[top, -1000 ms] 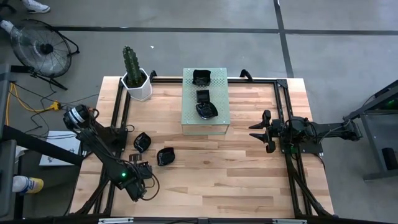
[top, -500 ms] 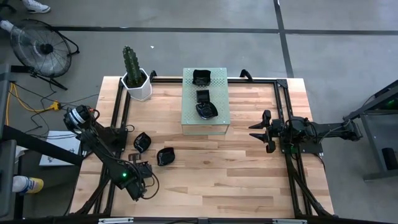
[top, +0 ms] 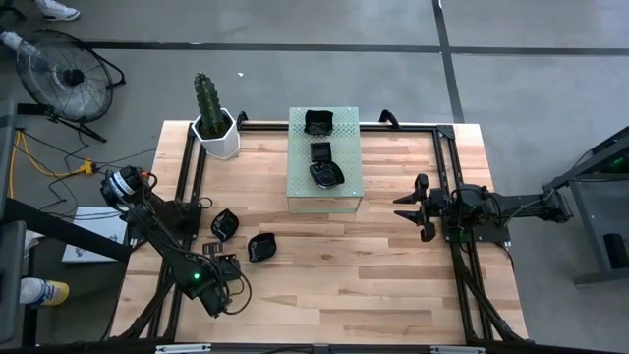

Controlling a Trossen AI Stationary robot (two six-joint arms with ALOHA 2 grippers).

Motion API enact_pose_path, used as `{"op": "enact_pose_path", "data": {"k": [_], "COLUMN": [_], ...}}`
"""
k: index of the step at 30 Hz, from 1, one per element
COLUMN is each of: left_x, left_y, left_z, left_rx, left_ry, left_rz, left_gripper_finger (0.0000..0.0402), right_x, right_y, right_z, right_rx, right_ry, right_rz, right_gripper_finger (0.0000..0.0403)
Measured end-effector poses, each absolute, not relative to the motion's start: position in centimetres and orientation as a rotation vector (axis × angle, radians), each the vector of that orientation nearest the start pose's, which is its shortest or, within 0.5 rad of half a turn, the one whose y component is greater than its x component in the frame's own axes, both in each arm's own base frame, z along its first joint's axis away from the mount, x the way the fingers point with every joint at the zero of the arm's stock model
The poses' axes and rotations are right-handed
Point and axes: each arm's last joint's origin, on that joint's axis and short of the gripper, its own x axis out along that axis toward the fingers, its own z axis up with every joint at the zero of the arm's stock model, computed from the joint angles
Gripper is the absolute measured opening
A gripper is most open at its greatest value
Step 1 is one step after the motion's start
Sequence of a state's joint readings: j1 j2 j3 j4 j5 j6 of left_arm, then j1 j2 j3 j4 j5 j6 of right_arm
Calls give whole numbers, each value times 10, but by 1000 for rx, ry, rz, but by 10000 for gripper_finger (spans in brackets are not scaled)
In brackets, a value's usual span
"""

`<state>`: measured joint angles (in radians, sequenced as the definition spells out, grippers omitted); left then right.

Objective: Pick & Place Mini shaped plates
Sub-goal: Stack the black square plate on top of the black square plate on the shelf

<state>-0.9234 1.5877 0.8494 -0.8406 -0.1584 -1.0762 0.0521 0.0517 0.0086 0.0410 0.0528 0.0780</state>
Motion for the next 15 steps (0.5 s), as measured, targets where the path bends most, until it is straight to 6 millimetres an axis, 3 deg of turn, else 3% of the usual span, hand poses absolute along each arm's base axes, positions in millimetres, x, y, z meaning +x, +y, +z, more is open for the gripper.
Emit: {"op": "enact_pose_path", "data": {"k": [10, 15], "left_x": [152, 156], "left_y": [-194, -199], "left_z": [153, 168], "left_rx": [-52, -27], "left_ry": [1449, 1452], "left_rz": [182, 173], "left_gripper_finger": [3, 1], "right_x": [100, 100], "right_y": [4, 4], "right_z": [166, 166], "right_rx": [78, 78], "right_ry": [2, 2], "right_rz": [0, 0], "right_gripper_finger": [140, 140]}}
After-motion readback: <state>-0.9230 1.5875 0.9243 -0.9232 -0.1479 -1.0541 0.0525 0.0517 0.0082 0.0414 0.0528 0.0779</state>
